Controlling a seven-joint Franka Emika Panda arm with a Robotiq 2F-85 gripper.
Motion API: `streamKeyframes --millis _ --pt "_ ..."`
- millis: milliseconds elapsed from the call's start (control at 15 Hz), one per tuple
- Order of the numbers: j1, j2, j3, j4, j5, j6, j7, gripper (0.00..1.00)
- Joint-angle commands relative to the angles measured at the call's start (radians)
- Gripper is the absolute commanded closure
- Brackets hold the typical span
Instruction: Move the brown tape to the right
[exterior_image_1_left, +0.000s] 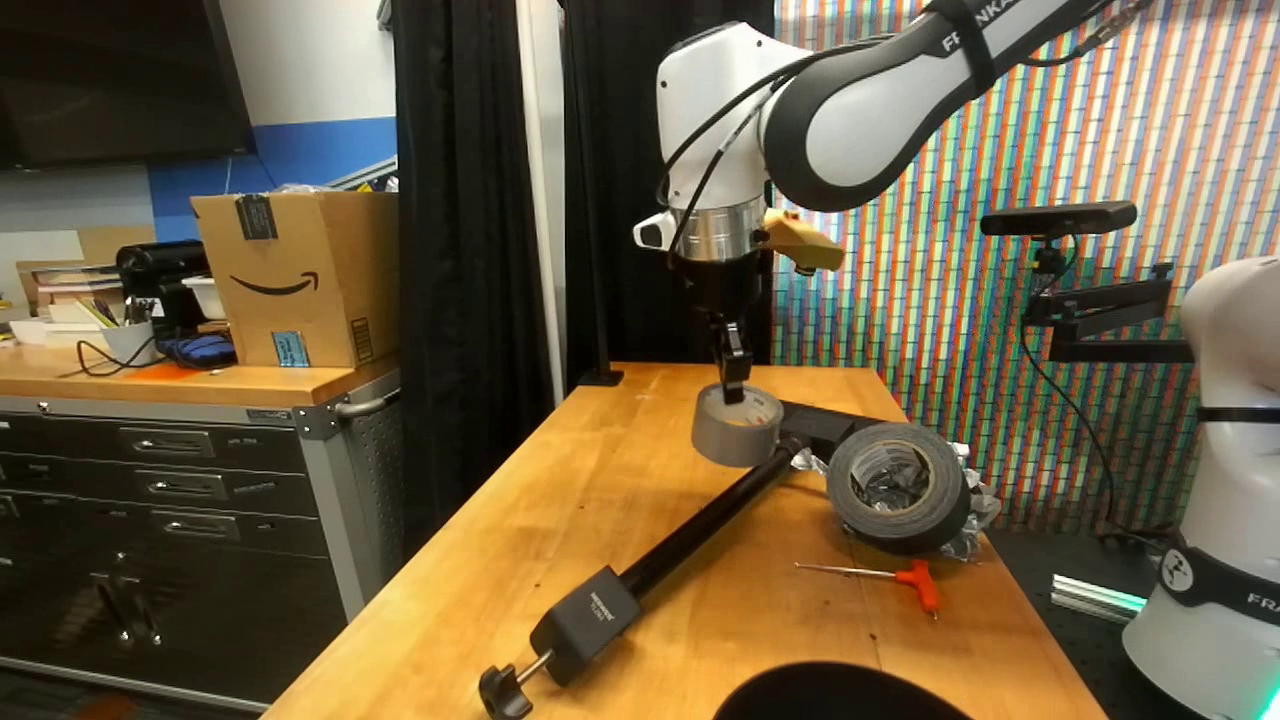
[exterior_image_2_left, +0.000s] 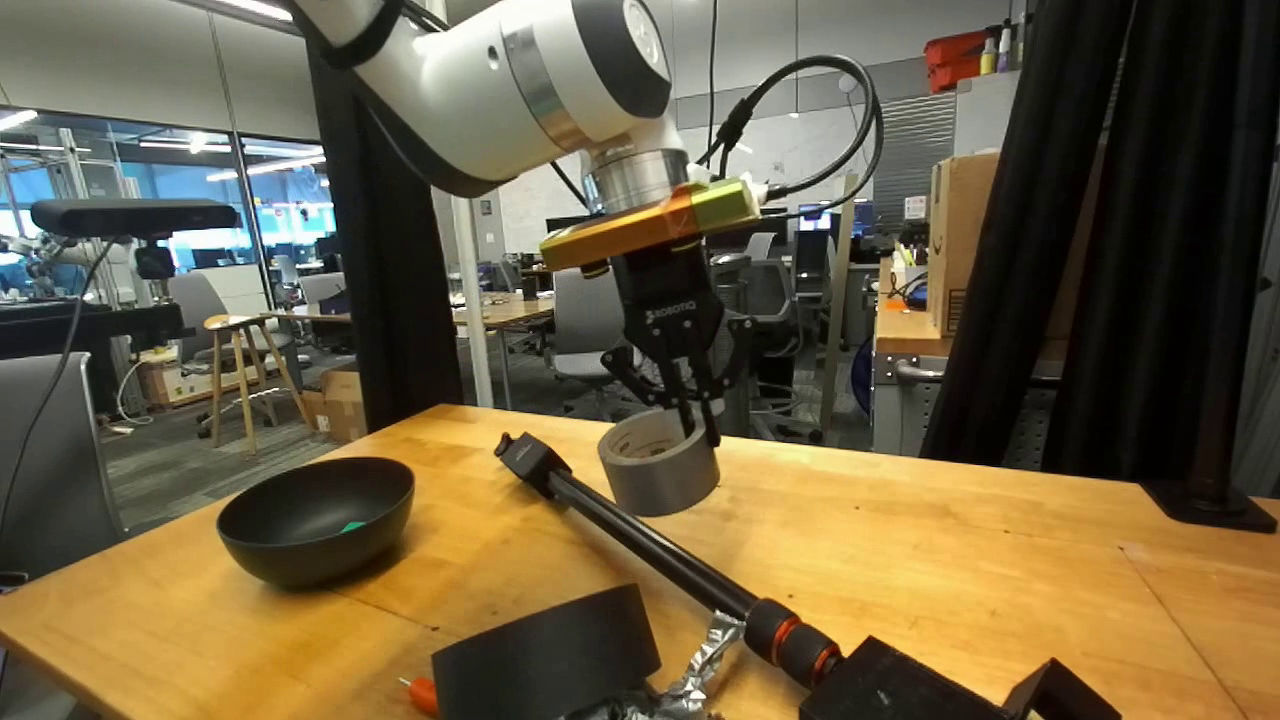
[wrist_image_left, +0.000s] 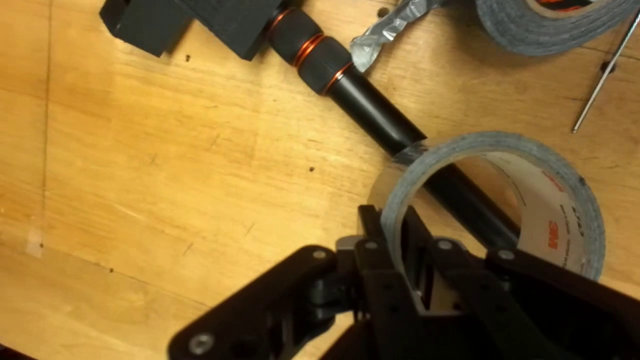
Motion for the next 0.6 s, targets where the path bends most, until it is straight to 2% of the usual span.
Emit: streamKeyframes --millis 0,533 --pt "-0.016 0.086 -0.019 0.117 -0.022 -0.018 -0.058 0.96" --pt "-0.068 0.280 -0.071 0.289 0.000 0.002 -0.190 0.96"
